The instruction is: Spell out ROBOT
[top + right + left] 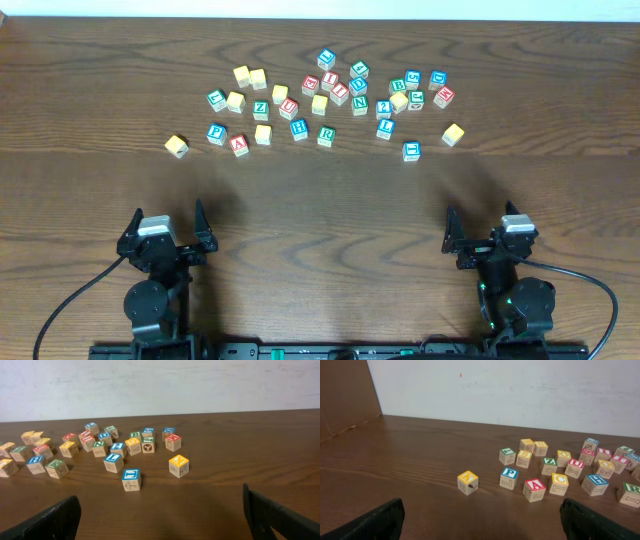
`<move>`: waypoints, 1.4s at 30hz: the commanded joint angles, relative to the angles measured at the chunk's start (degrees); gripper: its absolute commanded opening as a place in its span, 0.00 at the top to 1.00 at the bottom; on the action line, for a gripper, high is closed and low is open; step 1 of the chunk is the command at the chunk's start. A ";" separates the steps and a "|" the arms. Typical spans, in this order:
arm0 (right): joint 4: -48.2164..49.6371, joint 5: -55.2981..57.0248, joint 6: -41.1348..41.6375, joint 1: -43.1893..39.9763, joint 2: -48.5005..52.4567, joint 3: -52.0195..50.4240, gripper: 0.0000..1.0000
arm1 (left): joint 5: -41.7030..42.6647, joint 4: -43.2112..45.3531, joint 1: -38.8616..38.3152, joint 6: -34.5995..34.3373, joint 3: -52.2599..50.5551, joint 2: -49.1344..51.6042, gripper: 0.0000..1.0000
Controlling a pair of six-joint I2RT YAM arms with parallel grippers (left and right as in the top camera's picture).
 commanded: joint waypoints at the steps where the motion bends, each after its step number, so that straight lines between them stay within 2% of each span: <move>1: -0.26 0.46 -0.74 -0.28 0.13 -0.07 0.01 | 0.09 -2.25 0.28 0.35 -0.79 -0.35 0.02; 36: -0.26 0.48 -0.74 -0.28 0.13 -0.07 0.01 | 0.09 -2.25 0.28 0.35 -0.79 -0.35 0.02; 38: 0.37 7.39 -7.85 -0.31 0.13 -0.07 0.01 | 0.13 -2.16 0.28 0.35 -0.79 -0.35 0.02; 42: 0.37 7.15 -8.37 -0.28 0.13 -0.07 0.01 | -0.50 -2.21 0.28 0.55 -0.79 -0.35 0.02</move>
